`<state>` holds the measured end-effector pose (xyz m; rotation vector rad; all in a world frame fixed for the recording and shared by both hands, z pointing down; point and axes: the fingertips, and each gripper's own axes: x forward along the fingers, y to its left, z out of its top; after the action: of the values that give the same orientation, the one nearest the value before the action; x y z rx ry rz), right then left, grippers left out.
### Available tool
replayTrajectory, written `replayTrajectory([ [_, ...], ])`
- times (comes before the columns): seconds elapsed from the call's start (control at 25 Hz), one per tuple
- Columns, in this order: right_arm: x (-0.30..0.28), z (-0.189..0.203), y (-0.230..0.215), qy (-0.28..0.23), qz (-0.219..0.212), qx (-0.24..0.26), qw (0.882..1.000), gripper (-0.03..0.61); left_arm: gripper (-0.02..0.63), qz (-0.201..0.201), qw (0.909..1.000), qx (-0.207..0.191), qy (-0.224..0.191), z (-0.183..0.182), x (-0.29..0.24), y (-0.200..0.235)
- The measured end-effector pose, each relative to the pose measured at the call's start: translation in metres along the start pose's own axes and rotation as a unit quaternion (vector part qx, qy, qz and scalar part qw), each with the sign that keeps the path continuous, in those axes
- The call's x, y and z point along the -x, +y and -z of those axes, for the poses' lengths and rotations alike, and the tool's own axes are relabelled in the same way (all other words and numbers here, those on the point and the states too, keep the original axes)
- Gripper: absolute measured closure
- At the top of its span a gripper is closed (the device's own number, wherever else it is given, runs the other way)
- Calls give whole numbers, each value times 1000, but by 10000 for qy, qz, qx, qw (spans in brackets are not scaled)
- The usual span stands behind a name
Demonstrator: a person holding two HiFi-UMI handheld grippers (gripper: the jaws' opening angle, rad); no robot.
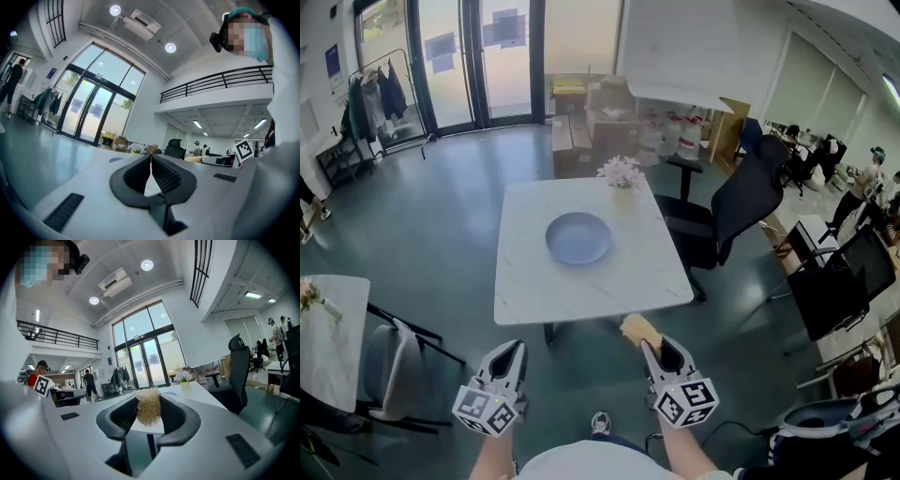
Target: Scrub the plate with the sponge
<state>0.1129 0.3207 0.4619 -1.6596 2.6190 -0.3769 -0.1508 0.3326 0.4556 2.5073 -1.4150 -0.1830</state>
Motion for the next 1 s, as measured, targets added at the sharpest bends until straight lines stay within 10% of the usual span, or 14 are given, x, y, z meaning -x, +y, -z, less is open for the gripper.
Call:
replayTrajectory([
  [1.0,-124,-14,-90,53,-87,-59,9999,436,577,-407,9991,57,50,-6,-134,69],
])
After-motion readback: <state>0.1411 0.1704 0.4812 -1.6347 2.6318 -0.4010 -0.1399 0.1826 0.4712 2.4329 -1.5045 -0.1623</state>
